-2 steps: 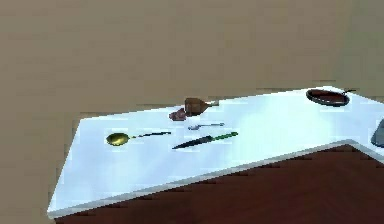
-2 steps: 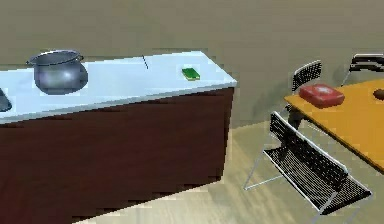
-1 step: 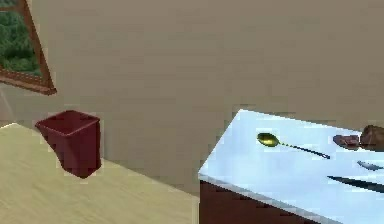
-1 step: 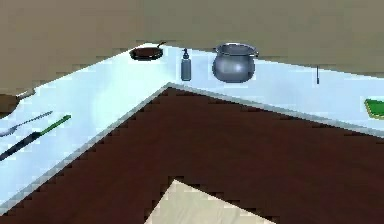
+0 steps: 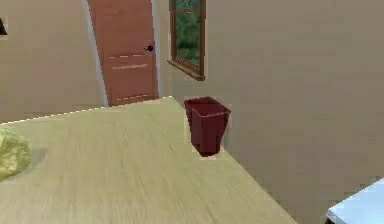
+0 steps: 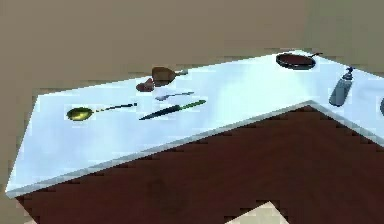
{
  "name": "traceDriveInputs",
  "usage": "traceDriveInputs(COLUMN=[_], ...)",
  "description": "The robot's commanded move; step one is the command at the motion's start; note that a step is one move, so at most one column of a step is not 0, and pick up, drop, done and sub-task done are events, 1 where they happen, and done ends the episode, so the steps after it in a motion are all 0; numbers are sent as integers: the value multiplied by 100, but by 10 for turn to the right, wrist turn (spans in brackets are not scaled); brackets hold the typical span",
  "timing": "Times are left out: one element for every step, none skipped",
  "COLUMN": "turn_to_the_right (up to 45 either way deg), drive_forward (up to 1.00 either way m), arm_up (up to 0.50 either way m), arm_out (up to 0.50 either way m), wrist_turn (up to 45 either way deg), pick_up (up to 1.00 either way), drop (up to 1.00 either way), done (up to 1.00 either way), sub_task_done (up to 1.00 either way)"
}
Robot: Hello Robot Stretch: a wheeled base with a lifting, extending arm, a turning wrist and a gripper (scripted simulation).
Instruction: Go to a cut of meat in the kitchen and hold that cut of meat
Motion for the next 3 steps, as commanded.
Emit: traceDriveInputs(turn_to_the_right=[450,420,0], drive_forward=[0,0,35], arm_up=[0,0,0], arm_out=[0,0,0], wrist_turn=[0,0,0], pick_up=[0,0,0], drop=[0,0,0], done=[0,0,0], sub_task_done=[0,0,0])
